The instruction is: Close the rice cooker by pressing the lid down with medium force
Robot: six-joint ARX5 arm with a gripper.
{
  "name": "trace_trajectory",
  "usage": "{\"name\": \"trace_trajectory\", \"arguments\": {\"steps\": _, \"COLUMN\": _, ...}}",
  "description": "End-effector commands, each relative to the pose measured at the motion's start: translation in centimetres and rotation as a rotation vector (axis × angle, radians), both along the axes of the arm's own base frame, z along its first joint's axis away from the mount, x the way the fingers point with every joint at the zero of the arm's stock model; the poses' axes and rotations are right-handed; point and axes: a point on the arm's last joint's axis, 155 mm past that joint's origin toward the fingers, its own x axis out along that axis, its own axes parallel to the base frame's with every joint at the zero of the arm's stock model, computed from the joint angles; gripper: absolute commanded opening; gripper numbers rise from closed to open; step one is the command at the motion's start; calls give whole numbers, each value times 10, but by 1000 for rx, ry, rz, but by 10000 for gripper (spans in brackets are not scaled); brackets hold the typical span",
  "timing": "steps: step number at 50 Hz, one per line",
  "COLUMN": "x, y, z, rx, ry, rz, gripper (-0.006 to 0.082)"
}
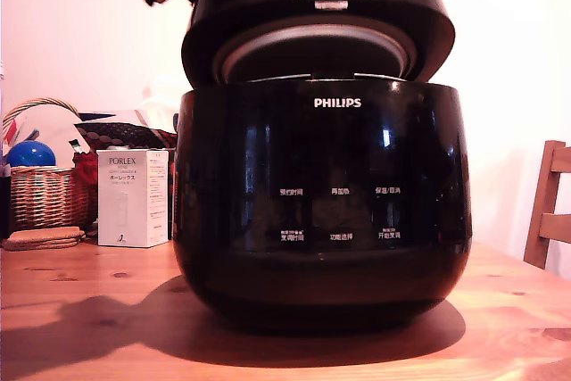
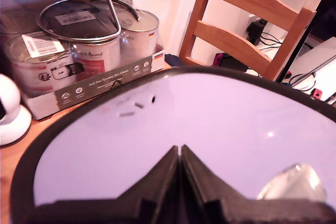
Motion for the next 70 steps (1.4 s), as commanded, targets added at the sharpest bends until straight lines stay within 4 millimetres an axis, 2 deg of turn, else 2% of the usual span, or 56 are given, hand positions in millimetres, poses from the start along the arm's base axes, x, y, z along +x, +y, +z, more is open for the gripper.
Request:
{"name": "trace_trajectory", "arguments": {"steps": 1, "x": -5, "y": 0, "z": -20, "rx": 23, "ry": 26, "rz": -1, "gripper": -19}}
{"name": "trace_trajectory", "arguments": {"steps": 24, "x": -15, "y": -6, "z": -43, "rx": -32, "ry": -80, "rz": 22, "gripper": -19}}
{"name": "trace_trajectory", "arguments": {"steps": 33, "x": -21, "y": -8, "z": -43, "rx": -65, "ry": -139, "rz": 30, "gripper": -19}}
{"name": "trace_trajectory", "arguments": {"steps": 45, "x": -27, "y": 1, "z": -41, "rx": -94, "ry": -276, "rz": 60, "gripper": -19}}
{"name": "trace_trajectory", "arguments": {"steps": 48, "x": -29, "y": 5, "z": -44, "rx": -100, "ry": -299, "rz": 66, "gripper": -19}}
{"name": "trace_trajectory", "arguments": {"steps": 57, "x": -28, "y": 17, "z": -70, "rx": -61, "ry": -282, "rz": 91, "gripper": -19}}
{"name": "trace_trajectory", "arguments": {"steps": 70, "x": -24, "y": 8, "z": -86, "rx": -62, "ry": -279, "rz": 75, "gripper": -19}}
